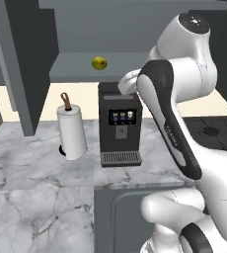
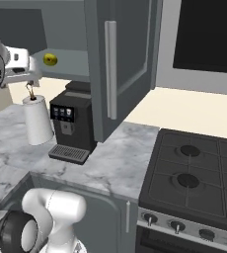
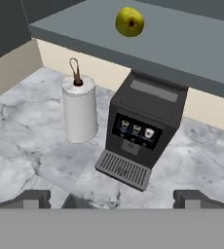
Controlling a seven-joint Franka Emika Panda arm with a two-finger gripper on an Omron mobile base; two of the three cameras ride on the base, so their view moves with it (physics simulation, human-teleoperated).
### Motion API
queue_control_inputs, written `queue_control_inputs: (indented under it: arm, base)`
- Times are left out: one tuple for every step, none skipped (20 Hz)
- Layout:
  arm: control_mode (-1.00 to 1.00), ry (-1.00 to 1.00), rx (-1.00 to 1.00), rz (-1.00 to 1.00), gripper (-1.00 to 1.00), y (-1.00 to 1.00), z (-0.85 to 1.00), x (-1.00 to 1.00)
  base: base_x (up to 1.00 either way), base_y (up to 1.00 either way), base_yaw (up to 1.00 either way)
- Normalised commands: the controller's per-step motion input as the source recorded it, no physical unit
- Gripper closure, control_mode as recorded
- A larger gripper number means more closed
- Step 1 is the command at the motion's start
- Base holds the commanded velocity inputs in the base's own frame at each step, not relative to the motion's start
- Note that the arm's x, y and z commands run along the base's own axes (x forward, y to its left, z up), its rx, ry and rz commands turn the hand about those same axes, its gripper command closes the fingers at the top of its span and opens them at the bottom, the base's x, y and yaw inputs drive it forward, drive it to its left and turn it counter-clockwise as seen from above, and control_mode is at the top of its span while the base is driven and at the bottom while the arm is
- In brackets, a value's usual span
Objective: Pick the pears from the cabinet and place them in one bowl. Pick the apple from the sink and place it in the other bowl.
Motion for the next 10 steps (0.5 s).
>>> queue_control_inputs:
  arm:
    - [-1.0,0.0,0.02,-0.08,-1.0,0.04,0.05,0.33]
    - [-1.0,0.0,0.0,-0.09,-1.0,0.03,0.03,0.34]
    - [-1.0,-0.05,0.0,-0.09,-1.0,0.04,0.02,0.33]
    - [-1.0,-0.06,0.0,-0.09,-1.0,0.03,0.04,0.33]
    - [-1.0,-0.03,0.0,-0.09,-1.0,0.01,0.05,0.34]
    - [-1.0,0.0,0.0,-0.09,-1.0,0.02,0.03,0.34]
    - [-1.0,-0.01,0.0,-0.09,-1.0,0.03,0.03,0.36]
    - [-1.0,-0.03,0.0,-0.09,-1.0,0.03,0.03,0.36]
    - [-1.0,-0.02,0.0,-0.1,-1.0,0.01,0.03,0.37]
    - [-1.0,-0.02,0.0,-0.1,-1.0,0.02,0.03,0.38]
  base:
    - [0.0,0.0,0.0]
    - [0.0,0.0,0.0]
    - [0.0,0.0,0.0]
    - [0.0,0.0,0.0]
    - [0.0,0.0,0.0]
    - [0.0,0.0,0.0]
    - [0.0,0.0,0.0]
    - [0.0,0.0,0.0]
    - [0.0,0.0,0.0]
    - [0.0,0.0,0.0]
